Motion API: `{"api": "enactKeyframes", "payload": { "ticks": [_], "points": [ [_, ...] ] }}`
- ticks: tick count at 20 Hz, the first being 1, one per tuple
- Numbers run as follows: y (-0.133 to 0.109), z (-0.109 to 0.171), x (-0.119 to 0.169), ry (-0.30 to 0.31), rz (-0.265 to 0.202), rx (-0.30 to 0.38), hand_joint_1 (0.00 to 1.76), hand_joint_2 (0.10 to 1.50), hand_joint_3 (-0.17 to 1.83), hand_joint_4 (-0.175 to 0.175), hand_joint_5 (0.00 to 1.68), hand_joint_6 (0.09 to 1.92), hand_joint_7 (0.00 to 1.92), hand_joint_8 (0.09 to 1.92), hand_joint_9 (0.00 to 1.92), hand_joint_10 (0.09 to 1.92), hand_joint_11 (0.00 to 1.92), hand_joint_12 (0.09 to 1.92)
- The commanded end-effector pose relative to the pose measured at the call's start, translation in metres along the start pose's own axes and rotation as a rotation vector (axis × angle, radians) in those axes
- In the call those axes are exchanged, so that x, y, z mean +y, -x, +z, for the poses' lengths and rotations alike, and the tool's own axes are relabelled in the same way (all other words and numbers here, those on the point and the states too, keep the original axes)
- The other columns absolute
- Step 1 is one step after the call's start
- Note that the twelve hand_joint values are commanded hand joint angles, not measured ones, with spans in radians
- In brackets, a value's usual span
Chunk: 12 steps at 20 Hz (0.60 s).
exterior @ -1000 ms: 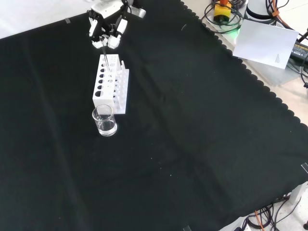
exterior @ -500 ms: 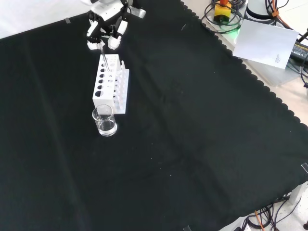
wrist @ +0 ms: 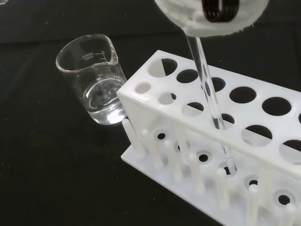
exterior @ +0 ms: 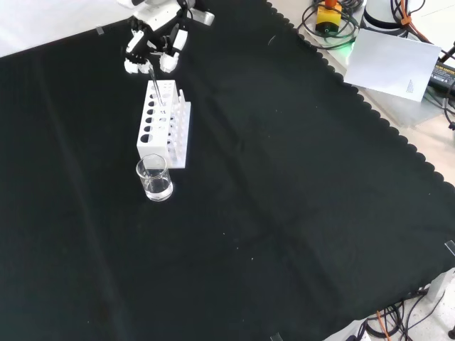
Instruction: Put the glass rod back on the white test tube rack.
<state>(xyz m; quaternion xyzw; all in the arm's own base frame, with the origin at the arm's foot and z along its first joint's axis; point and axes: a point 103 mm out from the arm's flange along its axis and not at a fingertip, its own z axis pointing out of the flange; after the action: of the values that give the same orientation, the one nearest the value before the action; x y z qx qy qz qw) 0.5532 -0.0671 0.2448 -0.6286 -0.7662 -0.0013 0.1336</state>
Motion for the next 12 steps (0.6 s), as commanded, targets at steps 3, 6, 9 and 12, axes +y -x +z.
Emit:
{"api": "enactKeyframes", "payload": {
  "ticks": [3,6,9,12],
  "points": [
    [0.002,-0.002,-0.002,0.01,-0.005,0.007,1.44,0.86,-0.17,-0.175,0.35,0.6,0.84,0.76,1.92,0.94,1.51,0.88],
    [0.006,-0.01,-0.009,0.03,-0.014,0.011,1.44,0.86,-0.17,-0.175,0.36,0.59,0.84,0.76,1.92,0.94,1.51,0.88],
    [0.005,-0.012,-0.01,0.025,-0.008,-0.007,1.44,0.86,-0.17,-0.175,0.36,0.59,0.84,0.75,1.92,0.94,1.51,0.88],
    [0.006,-0.014,-0.012,0.03,-0.009,-0.006,1.44,0.86,-0.17,-0.175,0.37,0.59,0.84,0.75,1.92,0.95,1.51,0.88]
  ]
}}
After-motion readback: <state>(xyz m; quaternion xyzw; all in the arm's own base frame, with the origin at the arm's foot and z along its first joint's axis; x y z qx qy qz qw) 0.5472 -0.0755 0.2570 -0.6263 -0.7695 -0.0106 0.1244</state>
